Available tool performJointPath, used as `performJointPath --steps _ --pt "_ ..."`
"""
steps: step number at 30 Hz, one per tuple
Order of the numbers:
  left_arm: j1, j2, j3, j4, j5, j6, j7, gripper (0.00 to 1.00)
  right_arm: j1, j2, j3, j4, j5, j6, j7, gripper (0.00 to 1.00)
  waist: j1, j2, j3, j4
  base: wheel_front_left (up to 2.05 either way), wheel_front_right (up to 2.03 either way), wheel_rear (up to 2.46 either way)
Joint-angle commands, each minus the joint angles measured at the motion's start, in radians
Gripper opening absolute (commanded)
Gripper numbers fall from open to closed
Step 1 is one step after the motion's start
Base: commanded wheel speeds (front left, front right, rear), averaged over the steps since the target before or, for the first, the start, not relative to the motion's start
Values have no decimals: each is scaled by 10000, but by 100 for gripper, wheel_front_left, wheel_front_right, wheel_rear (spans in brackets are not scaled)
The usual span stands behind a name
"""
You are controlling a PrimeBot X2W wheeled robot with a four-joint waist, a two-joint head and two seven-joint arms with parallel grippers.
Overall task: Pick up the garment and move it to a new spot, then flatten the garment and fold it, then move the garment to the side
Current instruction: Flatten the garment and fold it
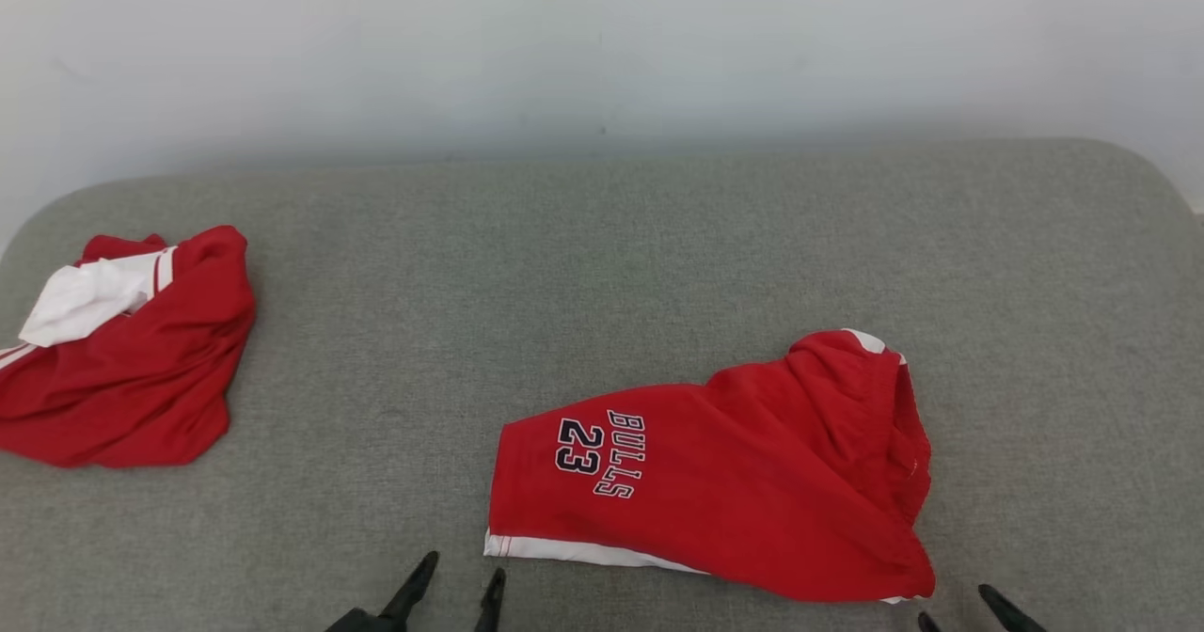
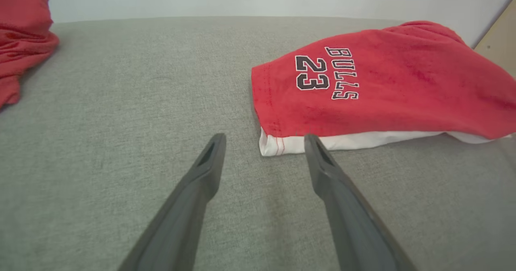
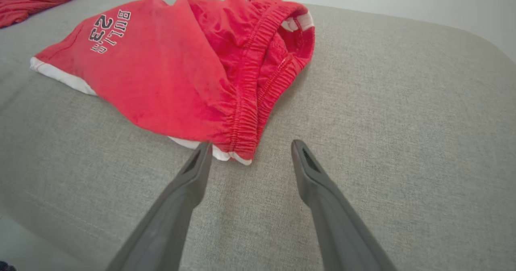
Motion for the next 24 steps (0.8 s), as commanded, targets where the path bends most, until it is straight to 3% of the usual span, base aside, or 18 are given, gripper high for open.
performJointPath --steps 1,12,24 --pt "-318 156 -310 214 -183 16 -10 100 -316 -206 461 273 40 -22 -1 100 0 0 249 -183 0 0 0" --pt "-1806 841 -1789 1516 -650 12 -11 100 -2423 -883 2734 1683 409 -23 -1 100 0 0 801 -295 0 0 0" --pt "-2636 1109 -2926 2318 -1248 10 -10 100 -3574 -1332 4184 1707 743 -23 -1 100 0 0 1094 -191 0 0 0"
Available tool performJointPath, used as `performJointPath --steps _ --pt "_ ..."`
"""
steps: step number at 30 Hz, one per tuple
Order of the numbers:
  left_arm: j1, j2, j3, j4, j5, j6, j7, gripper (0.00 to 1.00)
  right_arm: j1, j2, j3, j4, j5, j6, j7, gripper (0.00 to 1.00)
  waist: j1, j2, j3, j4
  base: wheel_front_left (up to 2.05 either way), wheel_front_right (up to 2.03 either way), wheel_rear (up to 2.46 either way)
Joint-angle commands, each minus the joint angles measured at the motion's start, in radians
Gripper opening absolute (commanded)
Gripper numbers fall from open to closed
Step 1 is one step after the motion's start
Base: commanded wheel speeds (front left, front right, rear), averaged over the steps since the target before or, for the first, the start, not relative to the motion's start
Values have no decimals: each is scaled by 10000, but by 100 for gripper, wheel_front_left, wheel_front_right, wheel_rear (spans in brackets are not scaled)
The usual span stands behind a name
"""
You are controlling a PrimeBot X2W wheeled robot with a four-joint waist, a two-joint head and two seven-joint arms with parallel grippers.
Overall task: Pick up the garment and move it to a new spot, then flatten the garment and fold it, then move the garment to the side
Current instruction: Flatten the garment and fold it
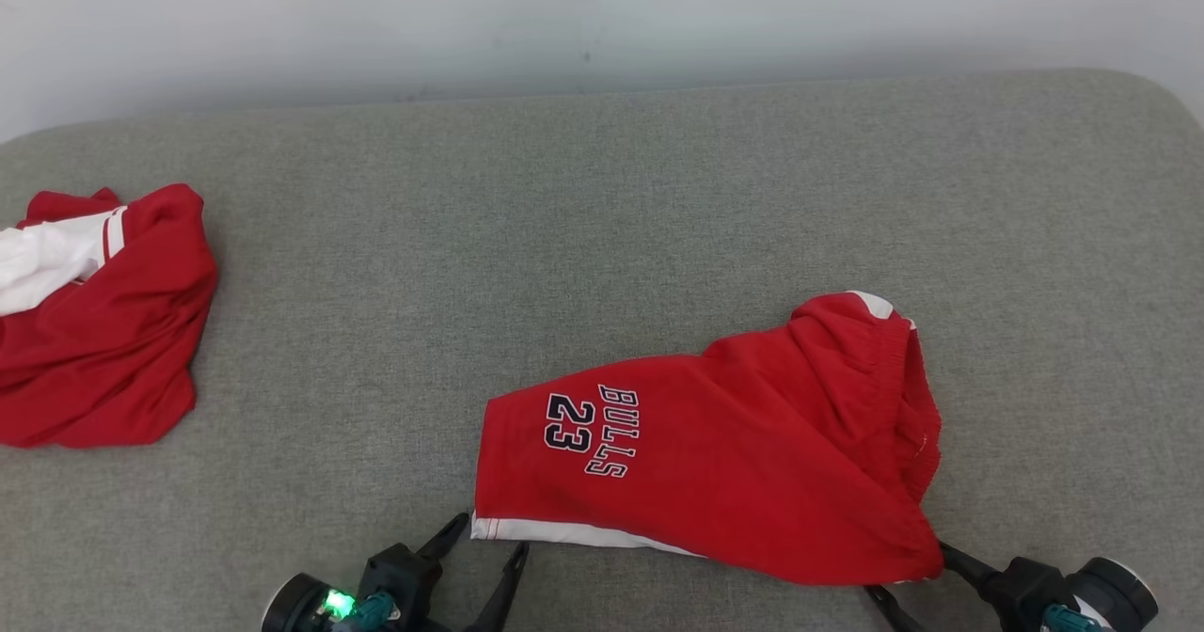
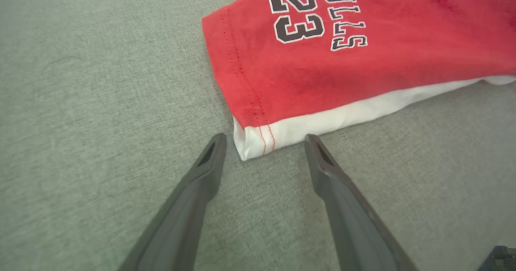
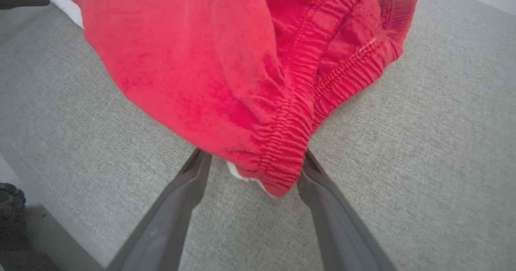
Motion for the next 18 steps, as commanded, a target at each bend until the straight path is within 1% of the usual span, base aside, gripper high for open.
performJointPath --steps 1,2,3,4,5,6,7,12,14,18 --pt "-105 -29 -88 141 -117 24 -6 100 -131 -78 73 5 66 -23 -4 100 -1 -1 11 37 0 0 0" --pt "-178 -59 -125 223 -197 22 -5 100 -154 -80 138 -15 87 -23 -4 100 -1 -1 13 58 0 0 0" --pt "-213 -100 -134 346 -302 22 -5 100 -169 -76 195 -22 137 -23 -4 74 -1 -1 5 73 0 0 0" --pt "-258 -148 -181 428 -308 24 -2 73 -187 -83 223 -16 163 -23 -4 44 -1 -1 5 86 0 0 0" --pt "-323 -213 -220 469 -387 22 1 46 -215 -89 244 -15 165 -23 -4 30 -1 -1 5 97 0 0 0" --pt "-373 -268 -265 520 -454 22 0 24 -239 -87 260 -13 179 -23 -4 0 -1 -1 4 110 0 0 0" --pt "-414 -314 -327 579 -510 22 0 0 -253 -86 277 -10 199 -23 -3 0 -1 -1 -1 122 0 0 0" --pt "-518 -429 -411 591 -752 23 -6 0 -140 -137 347 -249 409 -23 -4 0 -1 -1 -99 166 0 0 0" --pt "-425 -421 -331 368 -828 23 -8 0 7 -182 250 -575 548 -23 -4 0 -1 -1 -161 172 0 0 0" --pt "-130 -322 116 -517 -949 23 -8 0 222 -350 -124 -1553 652 -23 -3 0 -1 -1 -268 140 0 0 0"
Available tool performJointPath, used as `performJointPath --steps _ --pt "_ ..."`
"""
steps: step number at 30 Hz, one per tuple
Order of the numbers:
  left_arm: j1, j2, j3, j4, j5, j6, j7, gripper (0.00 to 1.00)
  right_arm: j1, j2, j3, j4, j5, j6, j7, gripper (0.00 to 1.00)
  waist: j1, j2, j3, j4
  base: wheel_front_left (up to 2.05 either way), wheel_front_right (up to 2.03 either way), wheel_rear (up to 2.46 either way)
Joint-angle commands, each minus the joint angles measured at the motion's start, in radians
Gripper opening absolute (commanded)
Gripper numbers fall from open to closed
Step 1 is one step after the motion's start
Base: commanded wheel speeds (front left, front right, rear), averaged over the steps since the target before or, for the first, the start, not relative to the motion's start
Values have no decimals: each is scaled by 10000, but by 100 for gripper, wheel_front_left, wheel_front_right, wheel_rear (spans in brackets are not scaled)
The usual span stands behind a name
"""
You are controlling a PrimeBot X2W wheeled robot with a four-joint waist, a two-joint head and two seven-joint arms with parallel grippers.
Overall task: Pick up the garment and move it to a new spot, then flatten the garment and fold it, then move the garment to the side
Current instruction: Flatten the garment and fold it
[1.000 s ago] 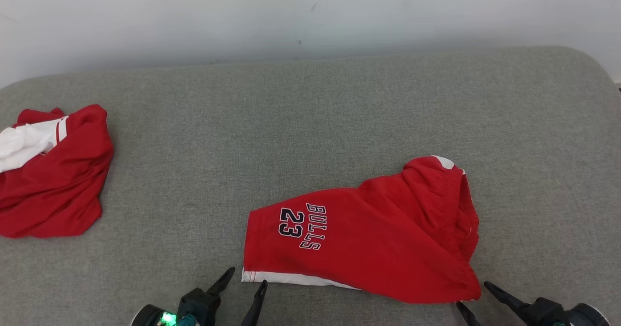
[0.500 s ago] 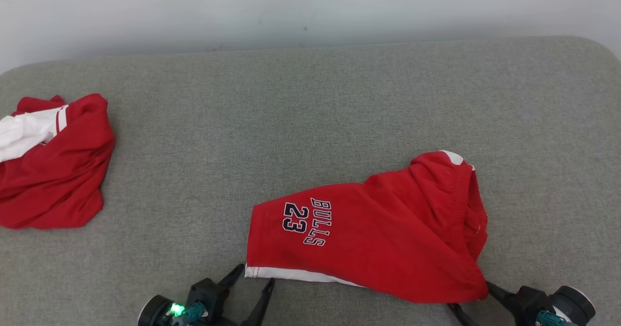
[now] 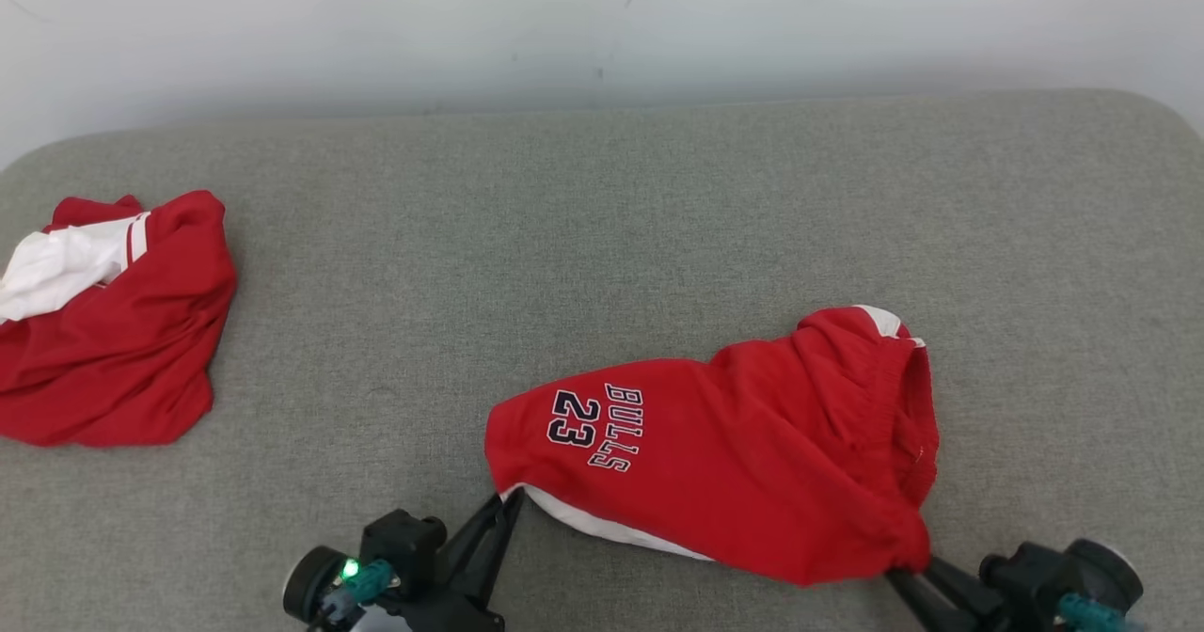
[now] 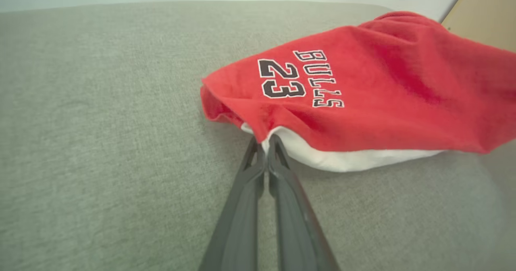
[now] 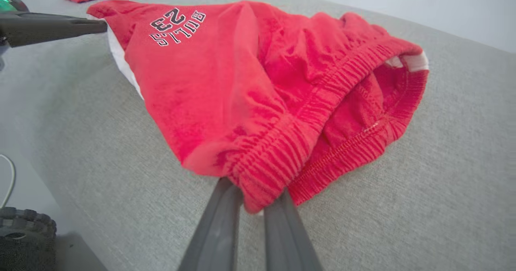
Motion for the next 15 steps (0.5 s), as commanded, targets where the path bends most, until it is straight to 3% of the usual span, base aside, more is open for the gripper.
performJointPath --steps 1,8,11,15 --pt "110 149 140 -294 41 23 -8 0 69 -116 -210 -277 80 -23 -4 0 -1 -1 -36 -29 0 0 0" --pt "-1112 674 26 -1517 -108 23 -8 0 -763 -240 -1021 -1428 404 -23 -4 0 -1 -1 88 -79 0 0 0" --pt "-2588 1171 -522 -1462 -201 23 14 0 -1779 -407 -926 -1532 677 -23 -4 0 -1 -1 414 -152 0 0 0" --pt "-4378 1421 -889 -1430 -725 23 215 0 -3315 -389 -748 -1420 1092 -23 -4 0 -1 -1 964 -301 0 0 0"
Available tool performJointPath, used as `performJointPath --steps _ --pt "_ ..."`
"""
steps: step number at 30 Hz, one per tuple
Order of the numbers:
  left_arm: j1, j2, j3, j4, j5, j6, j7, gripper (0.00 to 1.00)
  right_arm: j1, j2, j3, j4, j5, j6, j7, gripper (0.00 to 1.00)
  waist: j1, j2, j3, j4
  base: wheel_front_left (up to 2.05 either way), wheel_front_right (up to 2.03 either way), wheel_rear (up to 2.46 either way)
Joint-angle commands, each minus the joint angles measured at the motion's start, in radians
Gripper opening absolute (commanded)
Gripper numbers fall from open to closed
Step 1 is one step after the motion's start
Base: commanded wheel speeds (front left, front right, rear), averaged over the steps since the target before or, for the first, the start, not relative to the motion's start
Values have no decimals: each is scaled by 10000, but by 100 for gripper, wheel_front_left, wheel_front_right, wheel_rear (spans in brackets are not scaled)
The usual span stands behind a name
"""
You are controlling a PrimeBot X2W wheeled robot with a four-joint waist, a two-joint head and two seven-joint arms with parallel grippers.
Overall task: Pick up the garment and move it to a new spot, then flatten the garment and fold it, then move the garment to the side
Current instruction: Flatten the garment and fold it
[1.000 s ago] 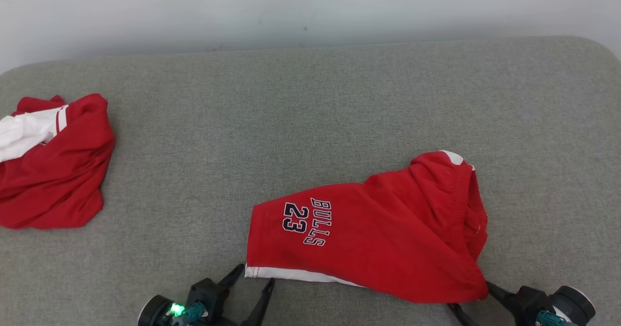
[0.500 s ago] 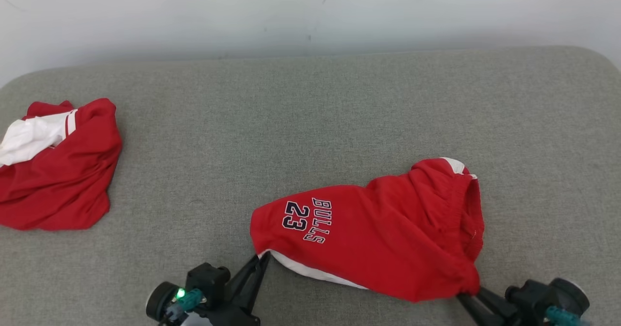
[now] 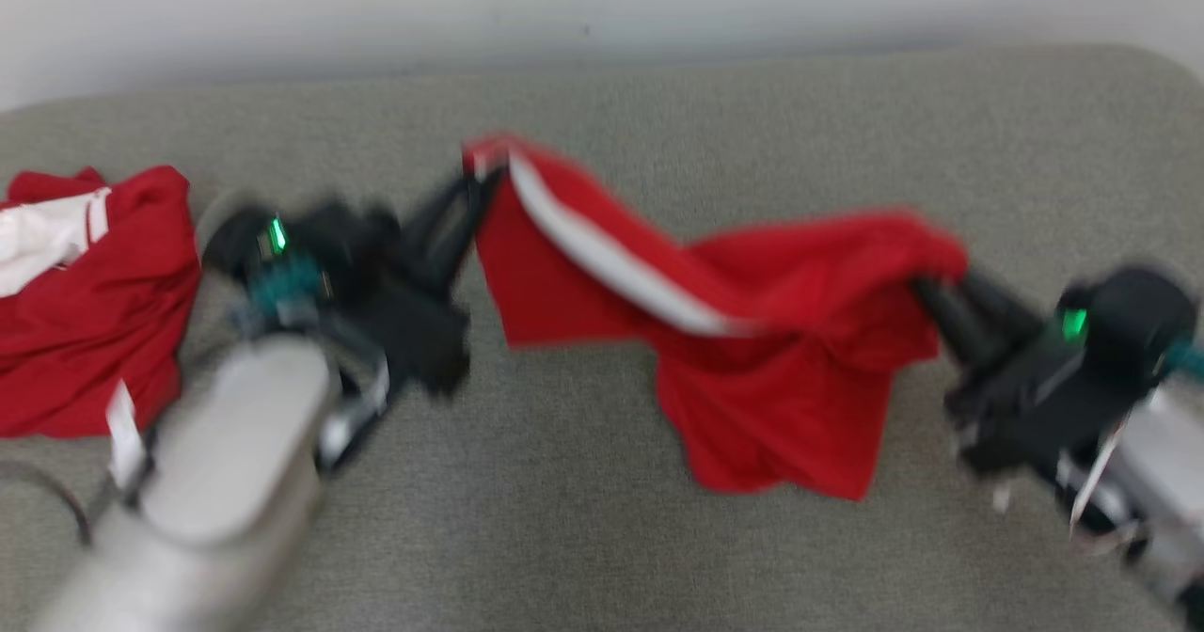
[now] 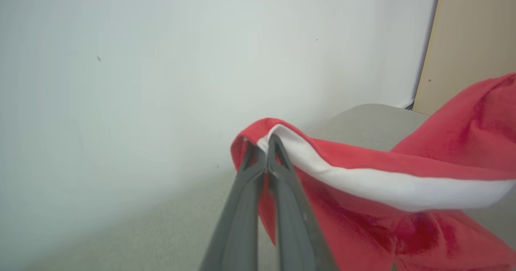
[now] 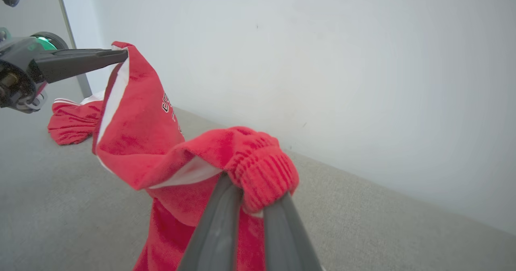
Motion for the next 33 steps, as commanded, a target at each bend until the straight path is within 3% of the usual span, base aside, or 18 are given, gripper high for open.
performJointPath --steps 1,8,17,24,33 --pt "-225 59 -1 37 -104 23 47 0 -232 18 -43 52 117 -23 -4 0 -1 -1 605 -192 0 0 0" --pt "-4933 289 -242 881 -1239 23 763 0 -4633 118 230 1233 1949 -23 247 0 -1 -1 2604 -447 0 0 0" --pt "-9692 156 -338 2629 -1396 23 1037 0 -9897 218 1036 2575 3131 -23 984 0 -1 -1 4268 -691 0 0 0" --pt "-11865 -123 -71 4349 -1574 28 1017 0 -12592 703 1822 4379 3447 -23 1355 0 -1 -1 4657 -830 0 0 0" --pt "-12921 -200 -441 5739 -1644 26 709 0 -14043 1306 3094 5741 3576 -23 1217 0 -1 -1 5215 -994 0 0 0"
